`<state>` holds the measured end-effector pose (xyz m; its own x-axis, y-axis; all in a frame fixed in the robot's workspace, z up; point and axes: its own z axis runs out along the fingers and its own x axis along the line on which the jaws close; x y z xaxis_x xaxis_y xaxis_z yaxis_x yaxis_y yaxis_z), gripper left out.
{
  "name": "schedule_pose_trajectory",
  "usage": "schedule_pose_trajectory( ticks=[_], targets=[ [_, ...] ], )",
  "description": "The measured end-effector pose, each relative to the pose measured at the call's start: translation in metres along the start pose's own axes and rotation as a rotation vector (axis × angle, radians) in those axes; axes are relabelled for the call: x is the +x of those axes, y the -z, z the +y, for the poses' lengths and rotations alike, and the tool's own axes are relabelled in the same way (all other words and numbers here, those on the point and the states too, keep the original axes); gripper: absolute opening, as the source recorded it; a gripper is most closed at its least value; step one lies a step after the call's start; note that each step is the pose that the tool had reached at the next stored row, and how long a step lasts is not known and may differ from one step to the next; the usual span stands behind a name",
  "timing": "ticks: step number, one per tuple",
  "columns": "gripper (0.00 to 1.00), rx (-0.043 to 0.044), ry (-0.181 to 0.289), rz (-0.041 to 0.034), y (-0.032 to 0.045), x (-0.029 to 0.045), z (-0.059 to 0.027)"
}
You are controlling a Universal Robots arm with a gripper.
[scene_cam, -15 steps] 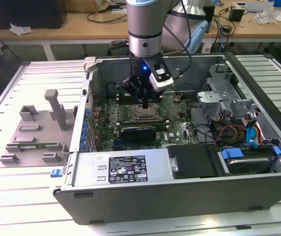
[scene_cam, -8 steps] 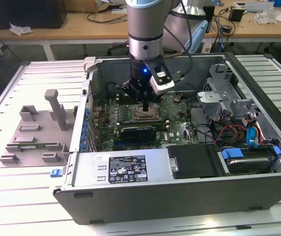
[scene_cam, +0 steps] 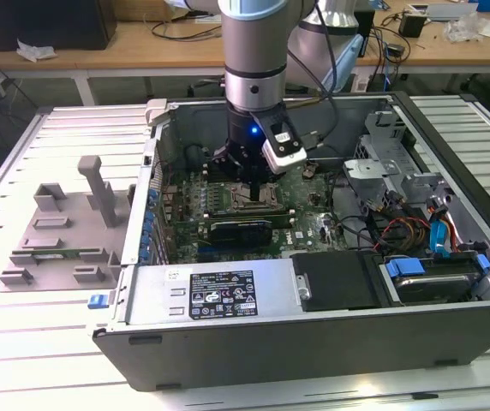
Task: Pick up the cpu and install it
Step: 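Install the second cpu locking lever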
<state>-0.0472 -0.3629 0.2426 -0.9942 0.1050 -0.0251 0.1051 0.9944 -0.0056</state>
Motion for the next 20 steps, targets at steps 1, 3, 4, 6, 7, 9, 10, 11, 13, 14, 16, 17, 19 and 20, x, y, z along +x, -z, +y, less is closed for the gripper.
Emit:
schedule_pose_trajectory(
  ticks=[1,3,4,6,7,9,10,11,13,14,16,17,19,20],
  targets=[
    [0.11,-0.0002,0.000,0.0000,-0.0005,0.0012,-0.0004],
    [0.11,0.0000,0.001,0.0000,-0.0018,0.0055,-0.0009],
    [0.11,-0.0002,0.002,-0.0001,-0.0029,0.0074,-0.0010],
    [0.11,0.0000,0.003,-0.0001,-0.0041,0.0084,-0.0011],
    [0.11,-0.0001,0.003,-0.0001,-0.0046,0.0084,-0.0011],
    [0.11,-0.0002,0.004,-0.0002,-0.0059,0.0088,-0.0012],
    [0.11,-0.0002,0.004,-0.0002,-0.0070,0.0095,-0.0012],
    [0.11,-0.0001,0.004,-0.0001,-0.0082,0.0101,-0.0013],
    [0.11,-0.0001,0.004,-0.0001,-0.0109,0.0121,-0.0015],
    [0.11,-0.0001,0.004,-0.0001,-0.0117,0.0131,-0.0017],
    [0.11,-0.0001,0.004,-0.0001,-0.0131,0.0148,-0.0022],
    [0.11,-0.0003,0.004,-0.0001,-0.0137,0.0153,-0.0025],
    [0.11,-0.0002,0.004,-0.0001,-0.0141,0.0159,-0.0027],
    [0.11,-0.0002,0.005,-0.0001,-0.0143,0.0159,-0.0027]
  ],
)
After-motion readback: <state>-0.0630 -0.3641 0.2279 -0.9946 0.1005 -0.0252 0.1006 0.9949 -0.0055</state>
